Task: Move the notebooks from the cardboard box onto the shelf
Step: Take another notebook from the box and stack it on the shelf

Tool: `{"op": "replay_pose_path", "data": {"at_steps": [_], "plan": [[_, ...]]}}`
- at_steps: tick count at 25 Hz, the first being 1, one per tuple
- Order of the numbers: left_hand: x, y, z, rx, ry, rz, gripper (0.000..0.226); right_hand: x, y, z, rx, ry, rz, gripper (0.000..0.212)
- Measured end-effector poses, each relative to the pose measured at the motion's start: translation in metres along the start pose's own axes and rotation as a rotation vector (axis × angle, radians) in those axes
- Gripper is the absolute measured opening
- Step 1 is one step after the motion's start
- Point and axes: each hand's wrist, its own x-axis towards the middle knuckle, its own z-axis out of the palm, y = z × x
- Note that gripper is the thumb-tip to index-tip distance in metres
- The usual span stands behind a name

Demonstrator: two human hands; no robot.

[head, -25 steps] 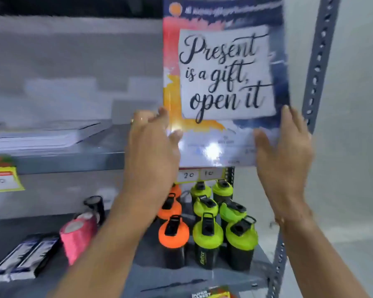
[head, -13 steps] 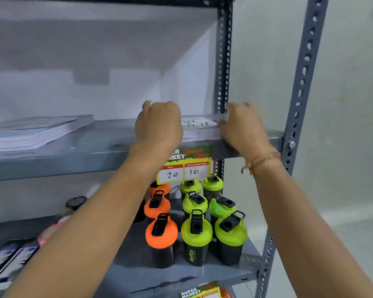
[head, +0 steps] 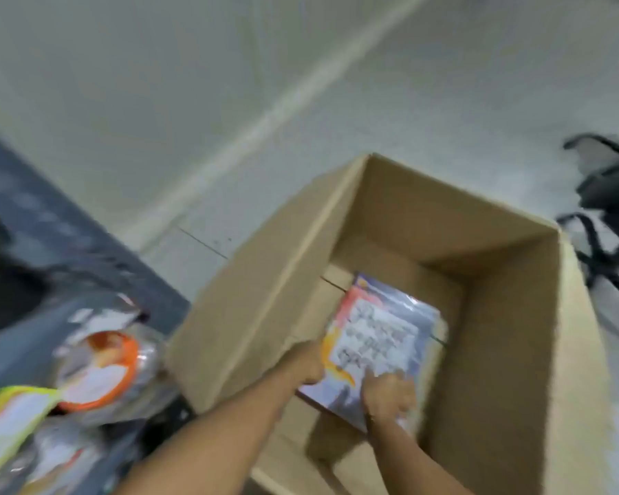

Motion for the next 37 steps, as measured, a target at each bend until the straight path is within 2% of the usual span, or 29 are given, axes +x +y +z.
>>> {"op": "replay_pose_path", "data": {"at_steps": [2,4,7,12,15,18,20,22,24,26,28,30,31,33,37], "plan": [[0.034,-0.003,0.043,-0.019,0.025,-0.171,0.041,0.019,0.037,0.011,0.014,-0.135,0.247,0.067],[0.058,-0.011,0.068,-0.053,0.104,-0.26,0.048,0.029,0.052,0.021,0.136,-0.169,0.293,0.069],[0.074,-0.001,0.083,-0.059,0.112,-0.234,0.041,0.036,0.058,0.03,0.212,-0.076,0.336,0.062],[0.069,0.012,0.07,-0.034,0.22,-0.323,0.027,0.028,0.037,0.02,0.245,0.115,0.368,0.051],[0.051,0.017,0.045,0.001,0.316,-0.213,0.026,0.017,0.018,0.002,0.359,0.198,0.288,0.043],[0.005,0.023,-0.005,-0.139,0.49,-0.038,0.024,-0.004,-0.019,-0.035,0.521,0.286,0.106,0.041],[-0.058,0.017,-0.046,-0.246,0.721,0.109,0.028,-0.037,-0.053,-0.07,0.747,0.375,-0.143,0.045],[-0.13,0.0,-0.081,-0.222,1.12,0.256,0.042,-0.088,-0.094,-0.111,0.91,0.434,-0.433,0.056],[-0.199,-0.022,-0.107,-0.18,1.494,0.334,0.045,-0.144,-0.13,-0.147,1.024,0.489,-0.706,0.066],[-0.274,-0.055,-0.132,-0.147,1.823,0.313,0.04,-0.214,-0.173,-0.17,1.153,0.493,-0.972,0.064],[-0.349,-0.081,-0.152,-0.085,2.087,0.209,0.04,-0.287,-0.208,-0.186,1.243,0.412,-1.174,0.06],[-0.419,-0.103,-0.166,0.011,2.274,0.054,0.039,-0.358,-0.238,-0.202,1.305,0.303,-1.371,0.057],[-0.449,-0.113,-0.174,0.003,2.303,-0.031,0.038,-0.389,-0.253,-0.209,1.309,0.274,-1.472,0.055],[-0.498,-0.131,-0.196,-0.071,2.249,-0.236,0.038,-0.439,-0.282,-0.222,1.215,0.234,-1.618,0.051],[-0.553,-0.175,-0.241,-0.146,2.033,-0.574,0.021,-0.511,-0.343,-0.231,0.786,0.115,-1.866,0.03]]}}
